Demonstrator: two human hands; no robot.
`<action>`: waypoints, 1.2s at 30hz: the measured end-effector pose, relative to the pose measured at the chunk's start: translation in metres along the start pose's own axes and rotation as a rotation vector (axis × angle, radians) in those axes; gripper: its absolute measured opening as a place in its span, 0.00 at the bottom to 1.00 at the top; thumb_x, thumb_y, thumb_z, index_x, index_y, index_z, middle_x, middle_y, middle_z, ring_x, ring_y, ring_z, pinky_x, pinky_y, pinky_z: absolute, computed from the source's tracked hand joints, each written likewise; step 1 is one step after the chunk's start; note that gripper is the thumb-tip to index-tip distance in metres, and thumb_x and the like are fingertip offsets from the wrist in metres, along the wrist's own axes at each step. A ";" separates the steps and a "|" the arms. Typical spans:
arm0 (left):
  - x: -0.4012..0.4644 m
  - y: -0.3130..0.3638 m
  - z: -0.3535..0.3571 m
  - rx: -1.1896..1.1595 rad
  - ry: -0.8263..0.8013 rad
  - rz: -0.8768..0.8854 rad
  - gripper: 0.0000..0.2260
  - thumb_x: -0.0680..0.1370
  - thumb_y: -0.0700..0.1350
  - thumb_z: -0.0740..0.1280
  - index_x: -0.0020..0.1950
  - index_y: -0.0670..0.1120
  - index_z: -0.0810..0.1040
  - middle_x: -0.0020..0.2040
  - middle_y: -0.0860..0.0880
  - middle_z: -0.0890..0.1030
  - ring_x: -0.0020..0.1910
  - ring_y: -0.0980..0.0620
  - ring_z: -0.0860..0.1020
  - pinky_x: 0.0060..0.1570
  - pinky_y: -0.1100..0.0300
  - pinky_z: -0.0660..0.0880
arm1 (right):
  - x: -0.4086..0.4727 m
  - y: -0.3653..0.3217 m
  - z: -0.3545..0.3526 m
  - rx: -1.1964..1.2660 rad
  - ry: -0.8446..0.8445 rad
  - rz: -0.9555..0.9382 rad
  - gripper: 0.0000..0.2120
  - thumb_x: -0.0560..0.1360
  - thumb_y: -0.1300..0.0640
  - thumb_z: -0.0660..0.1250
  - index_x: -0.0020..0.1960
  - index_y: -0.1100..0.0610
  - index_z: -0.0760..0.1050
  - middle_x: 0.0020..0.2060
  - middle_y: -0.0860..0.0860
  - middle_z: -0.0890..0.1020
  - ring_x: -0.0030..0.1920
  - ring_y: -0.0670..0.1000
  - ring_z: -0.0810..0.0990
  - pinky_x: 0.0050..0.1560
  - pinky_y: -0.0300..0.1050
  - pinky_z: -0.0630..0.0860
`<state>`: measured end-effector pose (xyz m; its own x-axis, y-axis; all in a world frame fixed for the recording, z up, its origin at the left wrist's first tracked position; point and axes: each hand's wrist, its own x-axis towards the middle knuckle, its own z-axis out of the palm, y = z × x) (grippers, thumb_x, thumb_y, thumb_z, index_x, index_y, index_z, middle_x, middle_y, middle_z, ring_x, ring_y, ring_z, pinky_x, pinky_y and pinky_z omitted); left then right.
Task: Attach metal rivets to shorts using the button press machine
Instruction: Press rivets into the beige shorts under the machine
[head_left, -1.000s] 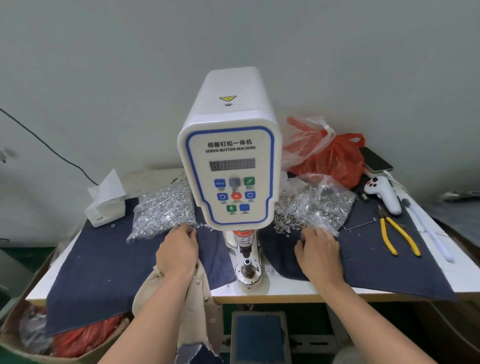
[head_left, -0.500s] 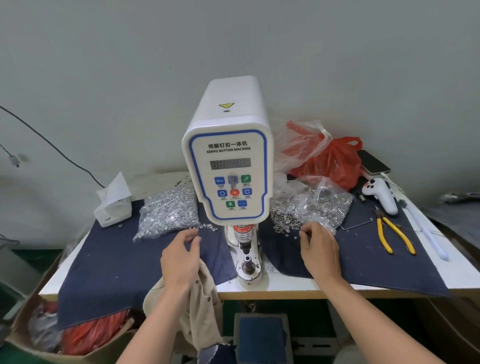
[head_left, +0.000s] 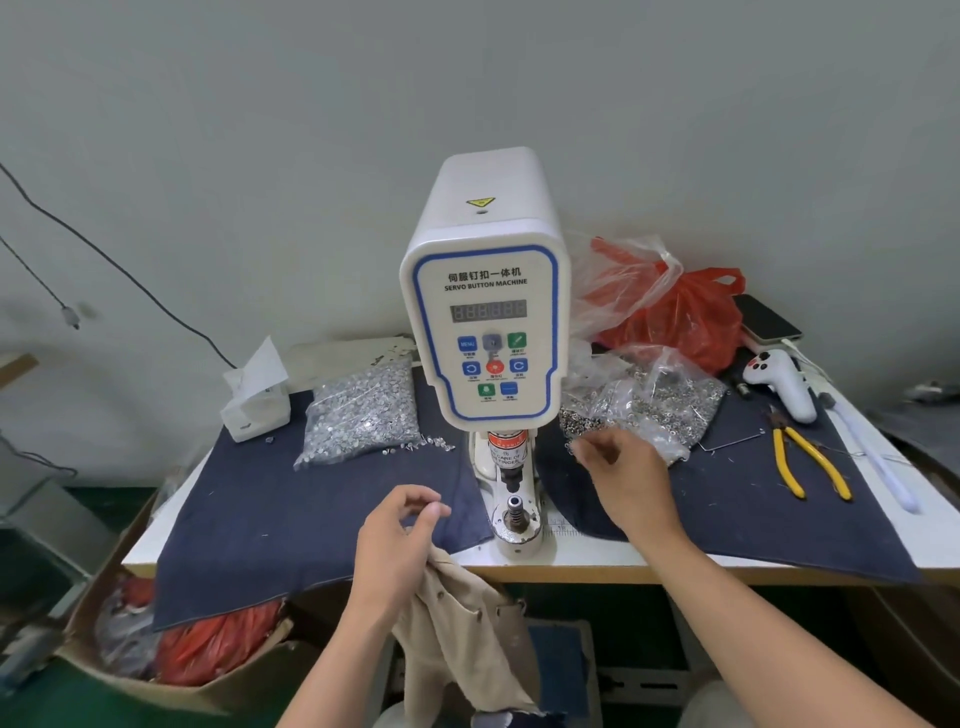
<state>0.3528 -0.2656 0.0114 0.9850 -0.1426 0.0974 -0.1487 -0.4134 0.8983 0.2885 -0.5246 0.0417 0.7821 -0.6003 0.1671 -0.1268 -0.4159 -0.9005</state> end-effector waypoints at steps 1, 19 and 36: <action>-0.002 0.002 0.002 -0.002 -0.007 0.002 0.06 0.81 0.42 0.71 0.49 0.53 0.80 0.44 0.60 0.87 0.51 0.65 0.81 0.49 0.62 0.73 | -0.007 -0.004 0.005 0.091 -0.052 0.079 0.06 0.78 0.52 0.73 0.45 0.54 0.83 0.36 0.43 0.84 0.39 0.41 0.81 0.40 0.33 0.72; -0.017 0.025 0.029 -0.151 -0.055 -0.064 0.04 0.79 0.44 0.74 0.46 0.52 0.87 0.43 0.59 0.87 0.44 0.62 0.83 0.48 0.63 0.79 | -0.034 -0.028 0.034 0.956 -0.493 0.932 0.13 0.78 0.63 0.70 0.34 0.63 0.83 0.31 0.55 0.81 0.26 0.47 0.74 0.26 0.37 0.71; -0.012 0.040 0.053 -0.141 -0.128 -0.029 0.02 0.78 0.47 0.76 0.47 0.54 0.86 0.44 0.60 0.87 0.48 0.63 0.83 0.49 0.67 0.77 | -0.018 0.032 -0.009 0.905 -0.366 0.833 0.12 0.80 0.61 0.66 0.51 0.67 0.85 0.29 0.52 0.74 0.25 0.46 0.63 0.22 0.38 0.62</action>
<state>0.3304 -0.3279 0.0240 0.9681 -0.2494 0.0238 -0.0981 -0.2899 0.9520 0.2647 -0.5330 0.0131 0.8068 -0.1718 -0.5653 -0.3115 0.6894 -0.6540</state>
